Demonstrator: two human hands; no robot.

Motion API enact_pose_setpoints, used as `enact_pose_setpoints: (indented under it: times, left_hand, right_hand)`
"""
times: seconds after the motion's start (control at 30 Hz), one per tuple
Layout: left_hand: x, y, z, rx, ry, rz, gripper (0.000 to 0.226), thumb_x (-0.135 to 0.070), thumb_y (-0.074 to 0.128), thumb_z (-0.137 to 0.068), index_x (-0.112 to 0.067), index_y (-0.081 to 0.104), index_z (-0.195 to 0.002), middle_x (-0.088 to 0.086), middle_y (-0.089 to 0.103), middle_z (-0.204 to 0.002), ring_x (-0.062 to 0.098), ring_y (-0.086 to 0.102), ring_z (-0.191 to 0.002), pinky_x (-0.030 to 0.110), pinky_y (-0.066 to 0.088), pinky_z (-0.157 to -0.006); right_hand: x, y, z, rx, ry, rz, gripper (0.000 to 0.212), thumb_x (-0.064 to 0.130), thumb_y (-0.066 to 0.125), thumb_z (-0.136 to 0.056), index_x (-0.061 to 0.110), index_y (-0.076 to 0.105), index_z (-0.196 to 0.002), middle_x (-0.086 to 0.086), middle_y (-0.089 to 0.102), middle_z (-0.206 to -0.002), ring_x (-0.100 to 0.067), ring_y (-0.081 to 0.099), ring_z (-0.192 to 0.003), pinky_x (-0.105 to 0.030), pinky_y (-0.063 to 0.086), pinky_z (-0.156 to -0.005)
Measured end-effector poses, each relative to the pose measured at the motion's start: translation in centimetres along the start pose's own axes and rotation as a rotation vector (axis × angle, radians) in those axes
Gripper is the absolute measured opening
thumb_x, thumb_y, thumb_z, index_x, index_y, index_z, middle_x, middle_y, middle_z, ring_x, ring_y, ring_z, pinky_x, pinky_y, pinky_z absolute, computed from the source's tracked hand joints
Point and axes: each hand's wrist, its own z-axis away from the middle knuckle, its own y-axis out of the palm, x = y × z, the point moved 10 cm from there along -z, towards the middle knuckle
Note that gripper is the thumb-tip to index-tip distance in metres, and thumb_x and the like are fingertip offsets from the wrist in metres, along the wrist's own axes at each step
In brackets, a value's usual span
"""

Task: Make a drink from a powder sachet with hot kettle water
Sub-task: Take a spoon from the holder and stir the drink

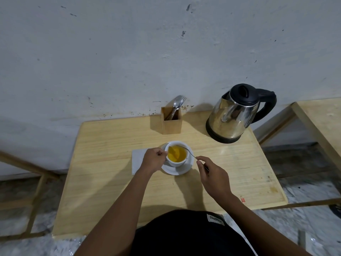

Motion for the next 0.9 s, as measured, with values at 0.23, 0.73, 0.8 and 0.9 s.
enact_pose_setpoints:
  times: [0.23,0.73,0.8,0.9]
  left_hand:
    - [-0.1,0.0,0.0,0.001,0.003,-0.031,0.026,-0.028,0.059,-0.092,-0.005,0.069,-0.093,0.005,0.063,-0.076,0.019,0.058,-0.070,0.038,0.056,-0.071]
    - [-0.4,-0.1,0.2,-0.005,0.015,-0.028,0.024,-0.026,0.058,-0.092,-0.005,0.068,-0.088,0.003,0.059,-0.069,0.019,0.056,-0.065,0.031,0.050,-0.060]
    - [-0.3,-0.1,0.2,0.000,0.012,-0.024,0.023,-0.026,0.058,-0.092,-0.005,0.068,-0.087,0.002,0.059,-0.068,0.018,0.056,-0.062,0.028,0.049,-0.056]
    - [-0.2,-0.1,0.1,0.001,0.013,-0.028,0.023,-0.027,0.058,-0.092,-0.007,0.067,-0.085,0.002,0.060,-0.068,0.015,0.054,-0.058,0.029,0.048,-0.059]
  right_hand:
    - [0.5,-0.7,-0.2,-0.034,0.004,-0.032,0.021,0.032,0.054,-0.097,0.028,0.064,-0.115,0.020,0.045,-0.053,0.008,0.048,-0.051,-0.012,0.027,-0.049]
    - [0.1,-1.6,-0.5,-0.063,-0.023,-0.103,0.020,0.024,0.053,-0.098,0.022,0.072,-0.105,0.010,0.072,-0.080,-0.008,0.063,-0.071,-0.025,0.045,-0.059]
    - [-1.0,-1.1,-0.7,-0.017,0.040,-0.165,0.017,0.026,0.052,-0.098,0.025,0.069,-0.100,0.011,0.061,-0.064,-0.005,0.055,-0.059,-0.022,0.037,-0.053]
    - [-3.1,-0.4,-0.6,0.026,0.161,-0.362,0.015,0.028,0.049,-0.100,0.024,0.062,-0.094,0.002,0.055,-0.062,-0.006,0.047,-0.054,-0.026,0.036,-0.053]
